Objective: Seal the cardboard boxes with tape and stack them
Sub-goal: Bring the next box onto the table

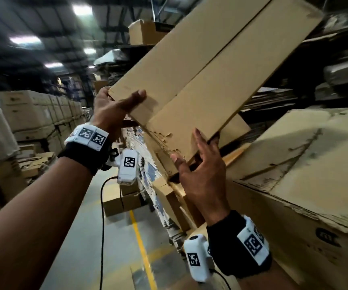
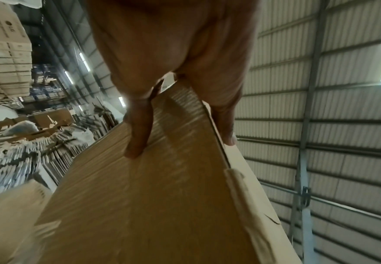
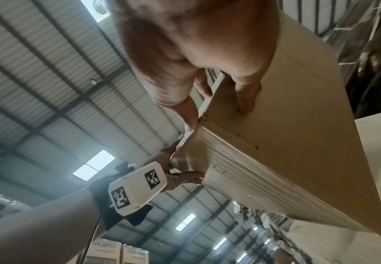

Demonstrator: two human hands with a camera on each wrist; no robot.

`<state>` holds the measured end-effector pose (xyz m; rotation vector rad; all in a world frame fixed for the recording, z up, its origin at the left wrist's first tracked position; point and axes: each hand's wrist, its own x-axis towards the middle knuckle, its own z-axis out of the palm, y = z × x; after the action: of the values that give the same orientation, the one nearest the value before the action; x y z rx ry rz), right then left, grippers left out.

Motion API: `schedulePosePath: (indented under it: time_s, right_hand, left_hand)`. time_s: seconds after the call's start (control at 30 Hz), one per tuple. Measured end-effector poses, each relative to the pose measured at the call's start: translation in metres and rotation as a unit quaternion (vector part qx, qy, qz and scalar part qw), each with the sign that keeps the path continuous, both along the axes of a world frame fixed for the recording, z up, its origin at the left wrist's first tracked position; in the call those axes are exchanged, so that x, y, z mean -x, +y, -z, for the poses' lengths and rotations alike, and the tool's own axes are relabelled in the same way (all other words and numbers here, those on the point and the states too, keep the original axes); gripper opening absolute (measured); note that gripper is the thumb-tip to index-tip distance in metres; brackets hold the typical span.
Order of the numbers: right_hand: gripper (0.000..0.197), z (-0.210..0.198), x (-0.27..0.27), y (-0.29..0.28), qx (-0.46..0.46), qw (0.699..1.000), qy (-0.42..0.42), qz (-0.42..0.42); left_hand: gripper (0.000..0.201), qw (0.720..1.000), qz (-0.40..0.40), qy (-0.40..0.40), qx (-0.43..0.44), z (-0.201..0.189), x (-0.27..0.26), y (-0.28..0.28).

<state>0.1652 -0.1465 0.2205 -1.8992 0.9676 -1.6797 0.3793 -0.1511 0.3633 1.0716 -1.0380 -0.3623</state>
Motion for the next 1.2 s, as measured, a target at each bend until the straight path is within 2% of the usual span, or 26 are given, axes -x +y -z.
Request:
schedulePosePath:
  time_s: [0.13,0.23,0.33,0.5,0.6,0.67,0.83,0.93,1.07,1.2]
  right_hand:
    - [0.070,-0.012,-0.039,0.045,0.047,0.998,-0.036,-0.027]
    - [0.064,-0.012,-0.077,0.085,0.045,0.994,-0.081,-0.054]
    - [0.062,-0.005,-0.120,0.135,0.031,0.993,-0.070,-0.090]
    - [0.054,0.047,-0.188,0.225,-0.033,0.987,0.007,-0.160]
    - [0.063,0.094,-0.224,0.279,-0.083,0.977,0.075,-0.183]
    - [0.060,0.125,-0.239,0.310,-0.107,0.968,0.105,-0.200]
    - [0.048,0.204,-0.241,0.376,-0.142,0.943,0.211,-0.217]
    - [0.046,0.246,-0.234,0.407,-0.180,0.920,0.267,-0.225]
    - [0.044,0.280,-0.222,0.443,-0.213,0.890,0.341,-0.215]
    - [0.051,0.295,-0.203,0.469,-0.217,0.859,0.404,-0.228]
  left_hand:
    - [0.082,0.999,-0.037,0.032,0.024,0.004,-0.045,0.075]
    - [0.073,0.995,-0.090,0.030,0.031,0.024,-0.083,0.144]
    - [0.089,0.987,-0.144,0.067,0.032,0.057,-0.122,0.220]
    - [0.088,0.962,-0.226,0.154,0.021,0.131,-0.174,0.342]
    - [0.093,0.937,-0.285,0.203,-0.005,0.185,-0.197,0.410]
    - [0.089,0.920,-0.320,0.224,-0.031,0.224,-0.208,0.450]
    - [0.098,0.880,-0.360,0.288,-0.111,0.335,-0.223,0.536]
    - [0.103,0.855,-0.361,0.331,-0.169,0.388,-0.217,0.571]
    - [0.099,0.837,-0.350,0.345,-0.240,0.437,-0.214,0.604]
    - [0.091,0.830,-0.324,0.325,-0.315,0.456,-0.220,0.628]
